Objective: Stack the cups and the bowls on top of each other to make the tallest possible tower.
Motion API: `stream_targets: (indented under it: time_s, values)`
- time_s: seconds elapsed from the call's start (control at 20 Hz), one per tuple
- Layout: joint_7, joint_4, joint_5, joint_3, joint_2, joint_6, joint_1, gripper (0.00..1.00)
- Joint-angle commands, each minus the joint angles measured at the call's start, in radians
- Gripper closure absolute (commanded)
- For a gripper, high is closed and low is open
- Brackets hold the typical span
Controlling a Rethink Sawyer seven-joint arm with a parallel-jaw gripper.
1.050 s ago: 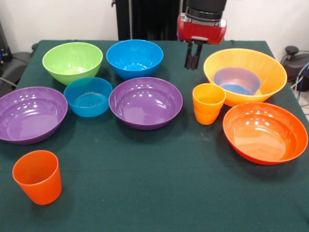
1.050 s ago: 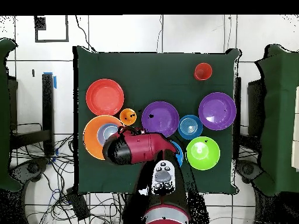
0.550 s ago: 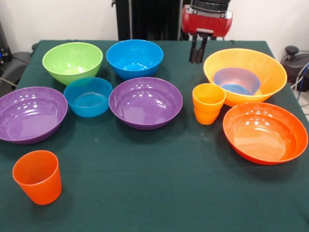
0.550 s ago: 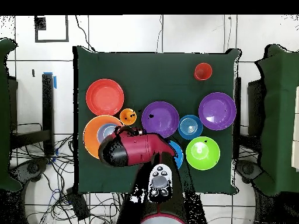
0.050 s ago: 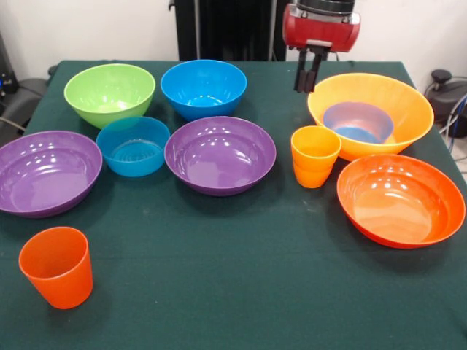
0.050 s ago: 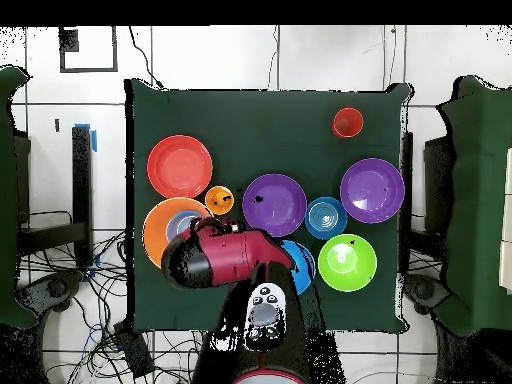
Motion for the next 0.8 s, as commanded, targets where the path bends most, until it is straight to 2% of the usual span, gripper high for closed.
stream_targets:
  time_s: [0.05, 0.8]
  values:
    - [0.078, 0.054, -0.007, 0.055, 0.023, 0.076, 0.049, 1.0]
    - [0.097, 0.138, -0.02, 0.025, 0.0, 0.019, 0.078, 1.0]
